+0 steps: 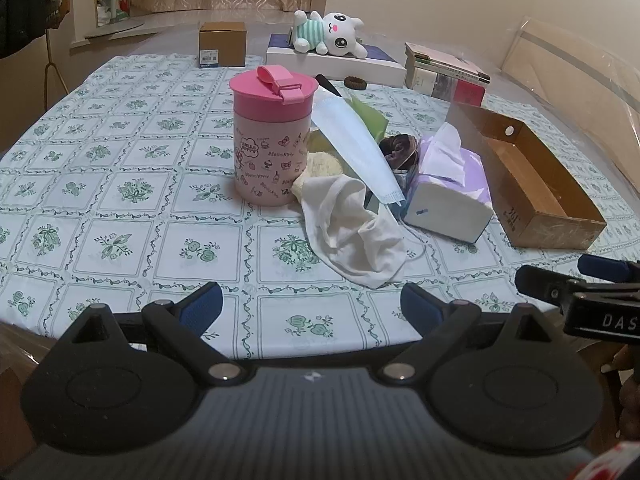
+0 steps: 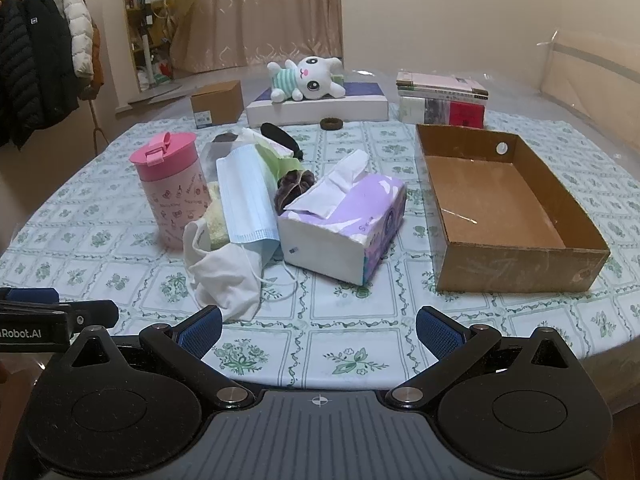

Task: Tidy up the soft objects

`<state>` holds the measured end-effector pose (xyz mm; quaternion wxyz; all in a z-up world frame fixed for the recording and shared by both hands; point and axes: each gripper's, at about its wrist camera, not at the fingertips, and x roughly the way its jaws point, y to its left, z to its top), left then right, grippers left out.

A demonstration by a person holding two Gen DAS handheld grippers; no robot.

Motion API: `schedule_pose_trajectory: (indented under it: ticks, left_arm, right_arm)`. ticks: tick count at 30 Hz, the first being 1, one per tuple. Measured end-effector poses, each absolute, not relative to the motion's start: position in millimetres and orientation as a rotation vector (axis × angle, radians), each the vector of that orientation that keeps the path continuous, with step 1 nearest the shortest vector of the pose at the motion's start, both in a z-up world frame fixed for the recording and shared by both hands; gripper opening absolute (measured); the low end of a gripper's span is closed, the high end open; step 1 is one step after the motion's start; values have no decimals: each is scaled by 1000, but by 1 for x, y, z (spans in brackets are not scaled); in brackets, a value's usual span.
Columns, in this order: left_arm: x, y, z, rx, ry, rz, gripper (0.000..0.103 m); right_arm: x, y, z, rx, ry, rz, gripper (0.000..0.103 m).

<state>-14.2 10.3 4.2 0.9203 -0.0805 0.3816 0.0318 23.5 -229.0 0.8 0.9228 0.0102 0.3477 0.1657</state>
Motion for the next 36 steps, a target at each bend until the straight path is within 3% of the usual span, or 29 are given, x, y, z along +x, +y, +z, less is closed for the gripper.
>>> schedule_pose_trajectory:
  ticks: [36]
  left_arm:
    - [-13, 9, -1, -174, 794, 63, 95]
  right_arm:
    - [30, -227, -6, 26, 755, 329, 102]
